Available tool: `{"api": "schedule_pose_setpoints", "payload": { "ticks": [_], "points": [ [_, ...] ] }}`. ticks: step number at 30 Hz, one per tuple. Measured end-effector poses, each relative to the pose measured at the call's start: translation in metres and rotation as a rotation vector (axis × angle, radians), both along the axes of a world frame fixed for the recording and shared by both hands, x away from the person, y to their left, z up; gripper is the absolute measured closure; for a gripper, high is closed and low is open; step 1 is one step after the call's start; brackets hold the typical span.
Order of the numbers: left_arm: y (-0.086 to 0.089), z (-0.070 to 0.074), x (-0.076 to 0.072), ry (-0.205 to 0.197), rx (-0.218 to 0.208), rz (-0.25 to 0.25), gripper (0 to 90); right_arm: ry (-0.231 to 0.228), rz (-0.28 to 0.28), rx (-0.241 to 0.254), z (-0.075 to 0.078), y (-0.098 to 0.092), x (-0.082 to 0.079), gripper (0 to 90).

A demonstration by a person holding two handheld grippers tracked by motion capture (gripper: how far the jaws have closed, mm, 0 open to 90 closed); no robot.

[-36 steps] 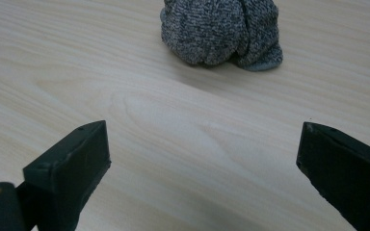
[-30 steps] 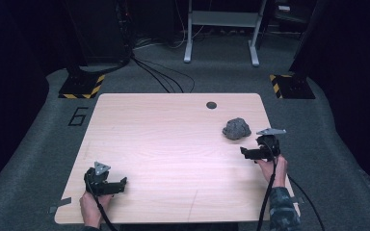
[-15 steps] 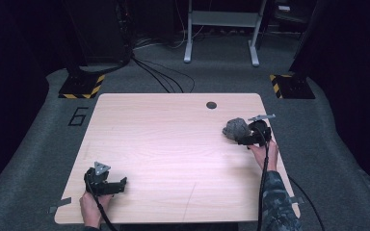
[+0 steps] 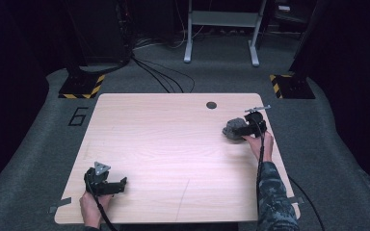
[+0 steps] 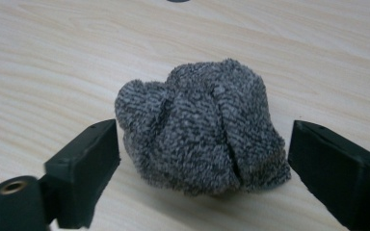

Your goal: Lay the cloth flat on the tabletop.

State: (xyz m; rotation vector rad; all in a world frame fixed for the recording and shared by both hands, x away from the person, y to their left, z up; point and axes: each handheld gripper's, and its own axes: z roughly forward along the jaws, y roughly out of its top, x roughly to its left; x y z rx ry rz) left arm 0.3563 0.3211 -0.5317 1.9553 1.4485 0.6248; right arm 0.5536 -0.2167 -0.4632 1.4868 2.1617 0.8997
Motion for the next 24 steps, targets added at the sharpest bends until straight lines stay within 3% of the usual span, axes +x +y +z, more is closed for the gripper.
{"api": "schedule_pose_setpoints", "payload": {
  "ticks": [3,8,17,24],
  "points": [
    [0.000,0.000,0.000,0.000,0.000,0.000,0.2,0.007,0.002,-0.021,-0.004,0.003,0.004,16.8],
    [0.000,0.000,0.000,0.000,0.000,0.000,0.2,0.042,0.010,0.000,-0.014,0.004,0.008,27.2],
    [0.000,0.000,0.000,0.000,0.000,0.000,0.2,0.063,0.025,0.037,-0.019,0.003,0.008,57.4],
    [0.000,0.000,0.000,0.000,0.000,0.000,0.2,0.024,0.023,0.053,-0.018,0.000,0.001,66.2]
  ]
}}
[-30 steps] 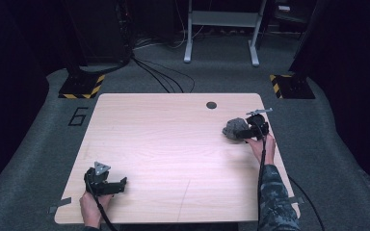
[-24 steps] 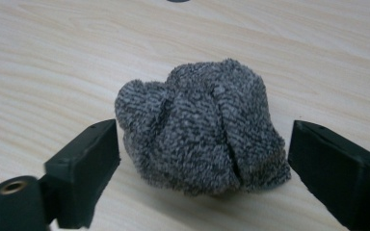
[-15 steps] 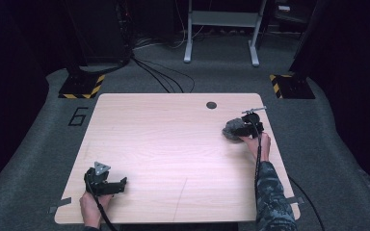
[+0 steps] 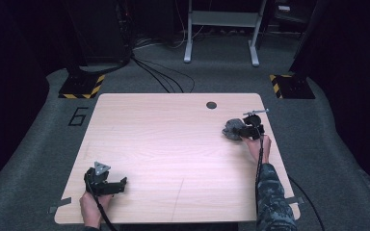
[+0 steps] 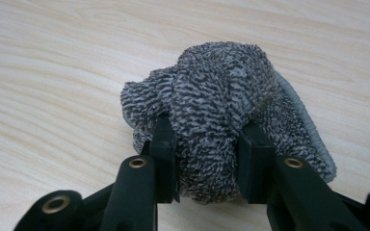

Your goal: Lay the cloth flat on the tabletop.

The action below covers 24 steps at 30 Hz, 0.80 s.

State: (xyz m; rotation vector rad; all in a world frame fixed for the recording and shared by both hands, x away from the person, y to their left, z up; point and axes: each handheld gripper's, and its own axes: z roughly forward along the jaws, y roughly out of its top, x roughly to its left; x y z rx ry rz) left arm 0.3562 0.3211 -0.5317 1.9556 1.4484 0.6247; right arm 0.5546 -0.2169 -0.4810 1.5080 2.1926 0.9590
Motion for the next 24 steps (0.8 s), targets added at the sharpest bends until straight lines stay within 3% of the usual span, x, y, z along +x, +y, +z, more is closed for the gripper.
{"api": "schedule_pose_setpoints", "payload": {
  "ticks": [10,16,17,24],
  "points": [
    [0.000,0.000,0.000,0.000,0.000,0.000,0.2,-0.101,0.007,0.040,0.034,0.000,-0.022,66.8],
    [0.000,0.000,0.000,0.000,0.000,0.000,0.2,-0.147,0.042,0.057,0.055,0.005,-0.037,66.8],
    [0.000,0.000,0.000,0.000,0.000,0.000,0.2,-0.164,0.062,0.065,0.064,0.009,-0.042,66.8],
    [0.000,0.000,0.000,0.000,0.000,0.000,0.2,-0.191,0.117,0.098,0.085,0.027,-0.059,66.7]
  ]
}}
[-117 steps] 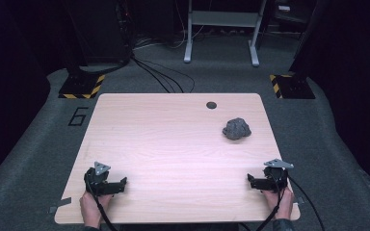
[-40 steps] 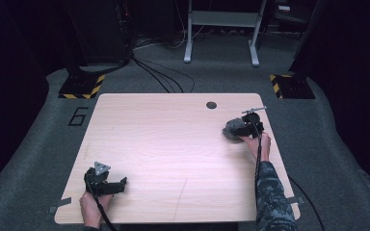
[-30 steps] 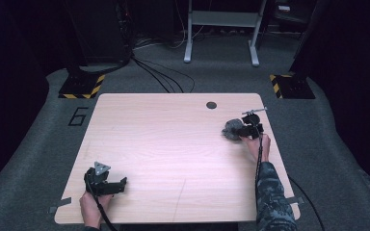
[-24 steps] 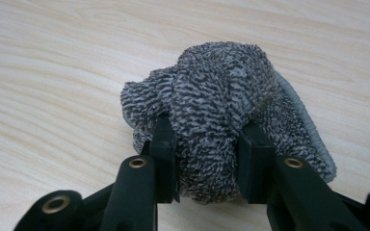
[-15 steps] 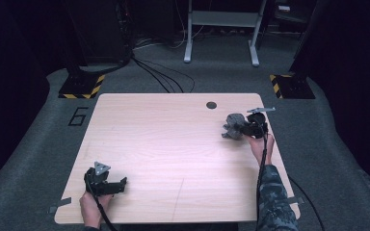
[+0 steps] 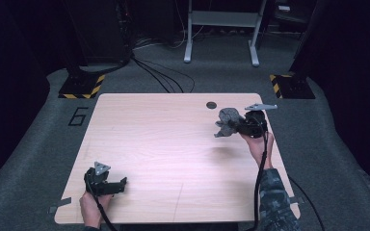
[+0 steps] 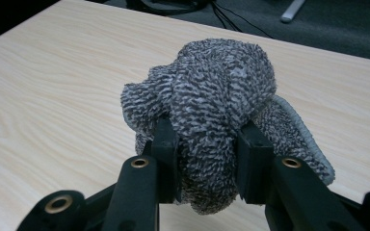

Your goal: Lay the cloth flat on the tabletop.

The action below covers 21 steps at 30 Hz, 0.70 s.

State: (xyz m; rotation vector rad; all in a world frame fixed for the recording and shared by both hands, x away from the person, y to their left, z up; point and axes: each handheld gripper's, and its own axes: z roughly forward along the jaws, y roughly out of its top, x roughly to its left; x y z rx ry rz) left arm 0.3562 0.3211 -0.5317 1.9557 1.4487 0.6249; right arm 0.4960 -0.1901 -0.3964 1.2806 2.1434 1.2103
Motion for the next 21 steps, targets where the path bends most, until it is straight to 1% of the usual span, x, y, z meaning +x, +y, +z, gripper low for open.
{"api": "schedule_pose_setpoints", "payload": {
  "ticks": [2,3,4,10,15,21],
  "points": [
    [0.000,0.000,0.000,0.000,0.000,0.000,0.2,-0.003,0.018,0.004,0.004,0.005,-0.004,66.7],
    [0.000,0.000,0.000,0.000,0.000,0.000,0.2,-0.003,0.018,0.004,0.004,0.005,-0.004,66.7],
    [0.000,0.000,0.000,0.000,0.000,0.000,0.2,-0.005,0.042,0.014,0.007,0.011,-0.008,66.7],
    [0.000,0.000,0.000,-0.001,0.000,0.000,0.2,-0.005,0.099,0.038,0.011,0.027,-0.020,66.7],
    [0.000,0.000,0.000,0.000,0.000,0.000,0.2,0.008,0.154,0.056,0.010,0.042,-0.030,66.6],
    [0.000,0.000,0.000,0.000,0.000,0.000,0.2,0.027,0.225,0.075,0.003,0.061,-0.043,66.5]
  ]
}}
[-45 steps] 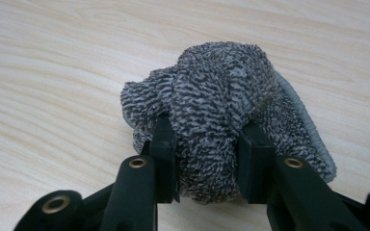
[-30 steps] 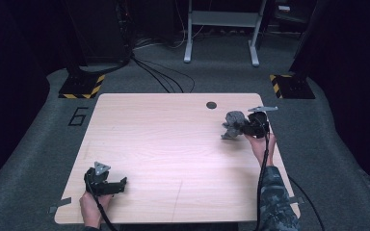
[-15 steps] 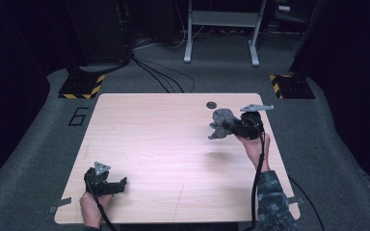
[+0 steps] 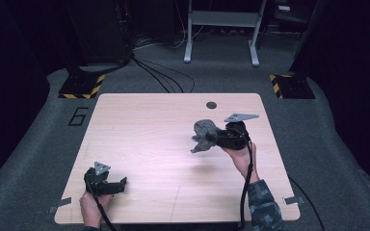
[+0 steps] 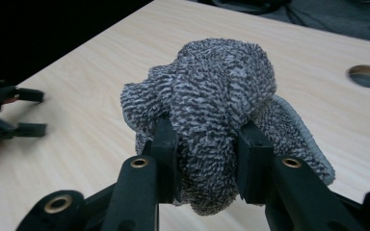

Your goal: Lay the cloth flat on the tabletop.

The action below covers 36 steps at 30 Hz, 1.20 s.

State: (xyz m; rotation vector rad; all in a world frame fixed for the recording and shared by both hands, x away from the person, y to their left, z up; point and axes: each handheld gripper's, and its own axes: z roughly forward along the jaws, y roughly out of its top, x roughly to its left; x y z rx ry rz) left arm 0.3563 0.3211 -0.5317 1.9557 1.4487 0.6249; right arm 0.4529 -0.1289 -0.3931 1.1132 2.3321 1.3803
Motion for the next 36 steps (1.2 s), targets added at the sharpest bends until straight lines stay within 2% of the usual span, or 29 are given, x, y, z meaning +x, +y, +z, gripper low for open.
{"api": "schedule_pose_setpoints", "payload": {
  "ticks": [3,5,11,12,15,16,17,18,20,21,23,25,26,29,30,34,35,36],
  "points": [
    [0.000,0.000,0.000,0.000,0.000,0.000,0.2,0.014,0.020,0.007,-0.002,0.007,-0.005,66.5],
    [0.000,0.000,0.000,0.000,0.000,0.000,0.2,0.028,0.056,0.016,-0.007,0.018,-0.012,66.4],
    [0.000,0.000,0.000,-0.001,0.000,-0.001,0.2,0.060,0.092,0.025,-0.016,0.036,-0.023,66.0],
    [0.000,0.000,0.000,-0.002,0.000,0.000,0.2,0.082,0.106,0.020,-0.025,0.045,-0.027,65.5],
    [0.000,0.000,0.000,0.000,0.000,0.000,0.2,0.105,0.121,0.000,-0.038,0.057,-0.030,63.8],
    [0.000,0.000,0.000,0.000,0.000,0.000,0.2,0.105,0.121,0.000,-0.038,0.057,-0.030,63.8],
    [0.000,0.000,0.000,0.000,0.000,0.000,0.2,0.137,0.110,-0.021,-0.052,0.066,-0.030,59.8],
    [0.000,0.000,0.000,-0.001,0.001,0.000,0.2,0.148,0.116,-0.037,-0.057,0.069,-0.029,57.0],
    [0.000,0.000,0.000,0.000,0.000,0.000,0.2,0.168,0.106,-0.090,-0.071,0.075,-0.025,41.0],
    [0.000,0.000,0.000,0.000,0.000,0.000,0.2,0.186,0.105,-0.091,-0.073,0.076,-0.025,37.2],
    [0.000,0.000,0.000,-0.001,0.001,0.000,0.2,0.172,0.097,-0.078,-0.072,0.072,-0.025,30.3],
    [0.001,0.001,0.000,0.011,0.001,-0.007,0.2,0.157,0.095,-0.063,-0.065,0.065,-0.029,25.7],
    [0.001,0.001,0.000,0.009,-0.003,-0.005,0.2,0.133,0.090,-0.064,-0.061,0.061,-0.030,26.5],
    [-0.002,0.006,-0.002,0.033,-0.069,-0.031,0.3,0.109,0.075,-0.056,-0.053,0.044,-0.032,27.5],
    [-0.007,0.009,-0.004,0.018,-0.072,-0.039,0.3,0.107,0.070,-0.062,-0.052,0.039,-0.032,28.2],
    [-0.032,0.019,-0.008,0.003,-0.114,-0.134,0.4,0.092,0.036,-0.105,-0.058,0.025,-0.034,32.5],
    [-0.040,0.021,-0.008,0.010,-0.133,-0.153,0.8,0.085,0.024,-0.112,-0.062,0.022,-0.033,33.7],
    [-0.047,0.022,-0.008,0.016,-0.136,-0.185,0.9,0.093,0.014,-0.112,-0.066,0.019,-0.033,34.5]
  ]
}}
